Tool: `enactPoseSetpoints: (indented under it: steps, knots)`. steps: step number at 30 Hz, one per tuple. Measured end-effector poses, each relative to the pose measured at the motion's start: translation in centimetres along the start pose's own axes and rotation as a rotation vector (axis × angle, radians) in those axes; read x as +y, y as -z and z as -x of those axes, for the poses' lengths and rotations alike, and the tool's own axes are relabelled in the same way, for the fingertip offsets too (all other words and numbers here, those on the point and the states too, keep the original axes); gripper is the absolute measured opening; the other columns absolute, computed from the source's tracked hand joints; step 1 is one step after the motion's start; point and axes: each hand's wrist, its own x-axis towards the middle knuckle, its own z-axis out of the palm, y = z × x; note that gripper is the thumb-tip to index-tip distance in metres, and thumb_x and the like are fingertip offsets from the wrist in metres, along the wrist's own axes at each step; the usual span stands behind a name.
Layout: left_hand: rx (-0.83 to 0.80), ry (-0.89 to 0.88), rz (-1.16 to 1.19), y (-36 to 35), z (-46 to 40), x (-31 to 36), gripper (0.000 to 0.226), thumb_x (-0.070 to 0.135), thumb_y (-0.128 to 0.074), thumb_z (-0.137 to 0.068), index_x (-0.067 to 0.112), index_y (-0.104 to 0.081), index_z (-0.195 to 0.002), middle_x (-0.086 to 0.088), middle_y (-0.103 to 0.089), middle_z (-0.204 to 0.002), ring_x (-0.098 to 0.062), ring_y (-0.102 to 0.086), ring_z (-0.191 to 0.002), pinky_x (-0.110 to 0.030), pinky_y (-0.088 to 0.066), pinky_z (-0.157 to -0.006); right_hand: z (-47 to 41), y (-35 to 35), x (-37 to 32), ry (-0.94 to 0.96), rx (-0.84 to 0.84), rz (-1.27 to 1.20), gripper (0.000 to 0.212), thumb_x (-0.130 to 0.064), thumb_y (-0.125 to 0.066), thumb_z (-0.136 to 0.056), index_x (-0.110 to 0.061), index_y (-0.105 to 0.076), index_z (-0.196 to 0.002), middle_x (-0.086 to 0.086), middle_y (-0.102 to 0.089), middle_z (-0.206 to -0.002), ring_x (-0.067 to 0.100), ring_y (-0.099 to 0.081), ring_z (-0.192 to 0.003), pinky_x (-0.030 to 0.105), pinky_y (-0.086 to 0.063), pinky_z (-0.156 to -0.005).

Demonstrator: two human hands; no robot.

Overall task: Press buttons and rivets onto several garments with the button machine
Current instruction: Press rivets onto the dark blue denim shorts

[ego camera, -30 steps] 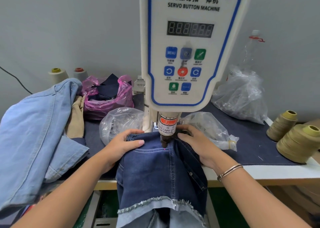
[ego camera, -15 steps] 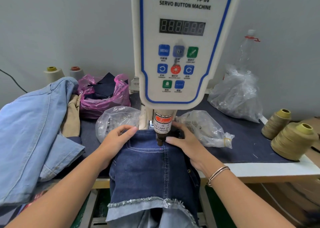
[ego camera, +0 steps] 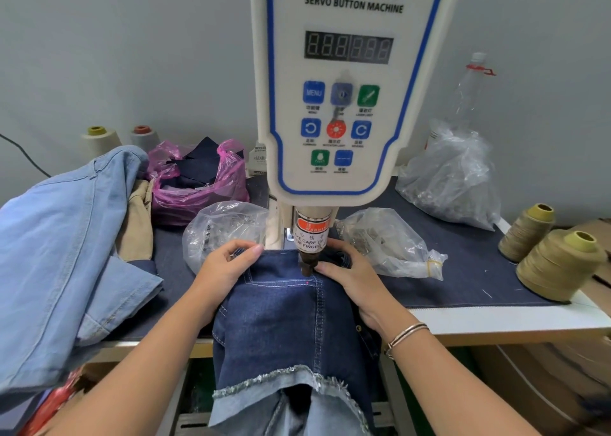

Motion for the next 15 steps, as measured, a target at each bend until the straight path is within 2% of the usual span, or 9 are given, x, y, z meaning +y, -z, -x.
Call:
enactPoseSetpoints:
  steps: [3,8,15]
  knots:
    - [0.005,0.005,0.005,0.05,-0.07,-0.09,0.038,0.060,-0.079,-0.064,0.031,-0.073,-0.088,0.003,-0.074,-0.092,-0.011,-0.069,-0.086,-0.024,-0.050,-0.074,0.15,-0.06,0.07,0.010,0.008,-0.004,0.044,-0.014,-0.075,-0.078,-0.027,-0.061,-0.117,-0.012,-0.065,-0.113,-0.006,-0.059,-0.100,0.006,-0.044,-0.079]
    - [-0.023,0.024,0.063,0.46,-0.14,-0.35,0.049,0.061,-0.078,-0.052,0.030,-0.073,-0.089,-0.001,-0.075,-0.093,-0.016,-0.071,-0.087,-0.029,-0.052,-0.074,0.33,-0.15,0.44,0.022,-0.003,-0.010,0.043,-0.014,-0.072,-0.080,-0.026,-0.061,-0.119,-0.009,-0.066,-0.115,-0.001,-0.060,-0.104,0.009,-0.044,-0.083]
    - [-0.038,0.039,0.104,0.45,-0.05,-0.12,0.039,0.053,-0.083,-0.061,0.028,-0.073,-0.090,-0.001,-0.075,-0.089,-0.014,-0.071,-0.081,-0.019,-0.053,-0.063,0.17,-0.27,0.53,0.025,0.002,-0.034,0.039,-0.012,-0.073,-0.080,-0.026,-0.063,-0.115,-0.015,-0.067,-0.105,-0.009,-0.061,-0.093,0.002,-0.043,-0.072]
